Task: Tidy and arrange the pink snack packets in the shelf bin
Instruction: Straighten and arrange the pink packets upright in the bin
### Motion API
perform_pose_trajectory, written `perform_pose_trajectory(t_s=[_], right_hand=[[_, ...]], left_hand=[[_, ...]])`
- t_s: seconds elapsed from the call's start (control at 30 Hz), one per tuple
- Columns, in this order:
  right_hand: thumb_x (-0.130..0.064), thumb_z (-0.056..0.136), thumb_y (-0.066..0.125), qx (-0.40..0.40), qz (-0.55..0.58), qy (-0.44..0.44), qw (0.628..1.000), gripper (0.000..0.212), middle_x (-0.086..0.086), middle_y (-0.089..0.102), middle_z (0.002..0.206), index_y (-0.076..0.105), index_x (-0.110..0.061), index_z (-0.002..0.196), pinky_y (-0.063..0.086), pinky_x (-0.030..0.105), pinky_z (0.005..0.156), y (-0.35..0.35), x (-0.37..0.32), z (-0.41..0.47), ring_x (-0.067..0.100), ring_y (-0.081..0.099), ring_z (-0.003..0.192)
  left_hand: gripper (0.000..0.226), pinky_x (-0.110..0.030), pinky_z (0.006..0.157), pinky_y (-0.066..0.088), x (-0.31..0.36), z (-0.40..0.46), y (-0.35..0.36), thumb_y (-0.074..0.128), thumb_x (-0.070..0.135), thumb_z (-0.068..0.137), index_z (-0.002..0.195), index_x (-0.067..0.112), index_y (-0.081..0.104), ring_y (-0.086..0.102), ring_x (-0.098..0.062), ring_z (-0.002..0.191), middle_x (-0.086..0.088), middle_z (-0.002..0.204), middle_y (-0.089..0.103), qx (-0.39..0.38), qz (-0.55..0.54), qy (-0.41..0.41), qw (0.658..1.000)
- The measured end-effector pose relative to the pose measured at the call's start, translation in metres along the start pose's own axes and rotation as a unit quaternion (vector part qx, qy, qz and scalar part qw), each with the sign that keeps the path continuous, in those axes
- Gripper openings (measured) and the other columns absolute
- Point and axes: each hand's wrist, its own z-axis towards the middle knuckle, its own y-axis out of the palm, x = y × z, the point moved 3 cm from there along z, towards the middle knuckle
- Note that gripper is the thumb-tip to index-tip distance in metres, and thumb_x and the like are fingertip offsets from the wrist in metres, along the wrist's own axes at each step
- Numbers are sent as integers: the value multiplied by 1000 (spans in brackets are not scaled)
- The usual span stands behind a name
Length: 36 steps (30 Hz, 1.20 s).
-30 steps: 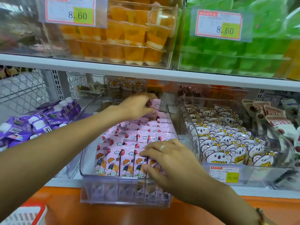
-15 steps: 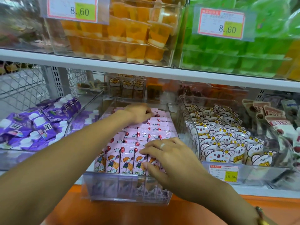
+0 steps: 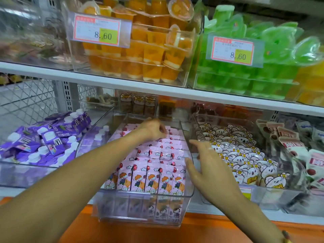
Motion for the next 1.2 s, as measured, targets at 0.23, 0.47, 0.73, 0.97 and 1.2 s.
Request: perform_pose_trajectory(t_s=[0.23, 0.47, 0.73, 0.97, 1.2], right_hand=[[-41, 96, 44, -17, 34, 28, 999, 33, -11, 60, 107, 47, -30, 127, 47, 31, 66, 1, 3, -2, 10, 60, 84], [-45, 92, 50, 15, 44, 24, 999, 47, -9, 57, 121, 44, -27, 135, 44, 26, 76, 0, 6, 2, 10, 56, 100], [-50, 91, 47, 34, 227, -40, 972, 44, -16, 49, 119, 47, -32, 131, 39, 20, 93, -3, -46, 3, 2, 45, 112], [-33, 95, 53, -105, 455, 61, 882, 17, -13, 65, 94, 61, -28, 110, 46, 10, 69, 23, -71, 10, -5, 61, 77], [-27, 93, 58, -128, 616, 199, 751, 8, -10, 71, 79, 62, -21, 96, 49, 20, 77, 36, -59, 17, 2, 68, 75]], left_hand=[[9, -20, 53, 41, 13, -6, -19, 48, 20, 99, 96, 21, 55, 53, -9, 65, -6, 100, 62, 144, -192, -46, 970], [15, -21, 69, 50, 8, -68, -36, 46, 20, 100, 111, 12, 52, 60, -10, 84, -6, 109, 64, 355, -416, -101, 831], [7, -15, 70, 54, 19, -162, -37, 55, 21, 95, 93, 25, 61, 66, 2, 77, 15, 79, 71, 321, -509, -15, 799], [14, -24, 79, 55, 12, -173, -30, 56, 24, 94, 106, 24, 63, 66, 0, 94, 10, 100, 71, 268, -526, -23, 807], [36, -15, 73, 51, 8, -170, -14, 68, 17, 73, 99, 39, 58, 59, 10, 85, 13, 107, 61, 191, -437, -26, 879]])
